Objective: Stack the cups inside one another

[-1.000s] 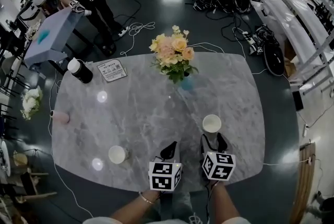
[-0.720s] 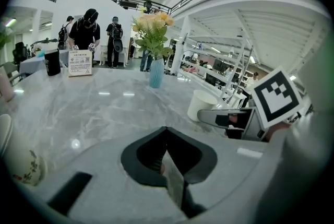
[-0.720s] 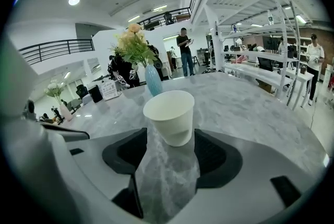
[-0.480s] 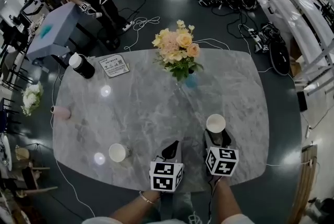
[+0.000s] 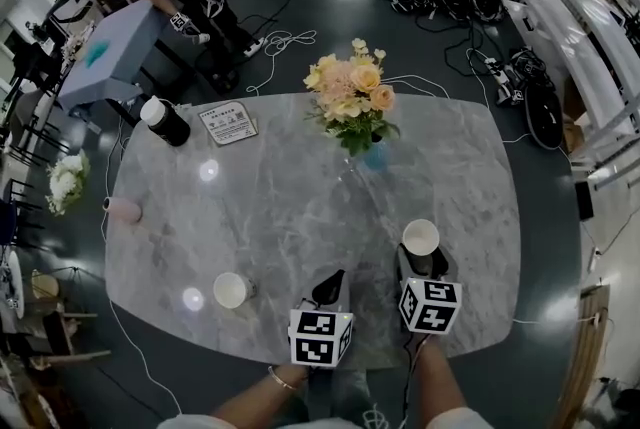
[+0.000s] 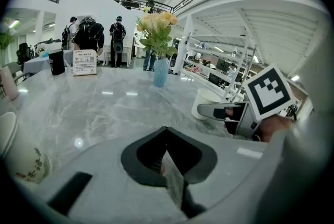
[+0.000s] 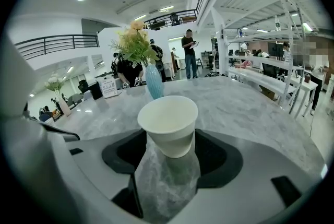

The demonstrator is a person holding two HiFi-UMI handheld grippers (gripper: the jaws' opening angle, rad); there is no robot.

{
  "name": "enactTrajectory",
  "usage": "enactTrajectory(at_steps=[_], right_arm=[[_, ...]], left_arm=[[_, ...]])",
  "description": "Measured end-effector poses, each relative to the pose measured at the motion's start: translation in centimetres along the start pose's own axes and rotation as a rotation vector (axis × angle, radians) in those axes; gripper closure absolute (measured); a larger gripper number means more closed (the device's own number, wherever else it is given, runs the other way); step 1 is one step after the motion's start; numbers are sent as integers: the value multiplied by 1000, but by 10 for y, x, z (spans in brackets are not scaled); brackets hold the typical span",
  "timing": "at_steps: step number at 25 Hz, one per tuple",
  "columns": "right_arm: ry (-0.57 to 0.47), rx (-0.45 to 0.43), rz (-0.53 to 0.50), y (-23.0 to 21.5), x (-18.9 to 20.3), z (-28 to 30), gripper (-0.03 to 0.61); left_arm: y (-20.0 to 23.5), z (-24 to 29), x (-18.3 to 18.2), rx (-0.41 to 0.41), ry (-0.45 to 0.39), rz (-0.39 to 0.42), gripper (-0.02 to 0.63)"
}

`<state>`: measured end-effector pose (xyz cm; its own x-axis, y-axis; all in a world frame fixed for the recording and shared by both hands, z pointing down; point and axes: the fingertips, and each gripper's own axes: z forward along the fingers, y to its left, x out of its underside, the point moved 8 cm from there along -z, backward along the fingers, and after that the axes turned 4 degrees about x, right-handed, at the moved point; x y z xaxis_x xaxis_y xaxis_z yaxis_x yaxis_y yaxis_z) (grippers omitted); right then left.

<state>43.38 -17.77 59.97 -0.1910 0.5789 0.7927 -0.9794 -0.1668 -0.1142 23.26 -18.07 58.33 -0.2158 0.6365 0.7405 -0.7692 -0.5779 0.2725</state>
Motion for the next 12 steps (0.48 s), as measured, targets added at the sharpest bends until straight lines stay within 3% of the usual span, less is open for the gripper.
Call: enactTrajectory(at_steps=[12], right_arm=[[-6,23,-20,0,-4,1,333]], left_arm=[[7,-3,0,-12,-2,-5,617]])
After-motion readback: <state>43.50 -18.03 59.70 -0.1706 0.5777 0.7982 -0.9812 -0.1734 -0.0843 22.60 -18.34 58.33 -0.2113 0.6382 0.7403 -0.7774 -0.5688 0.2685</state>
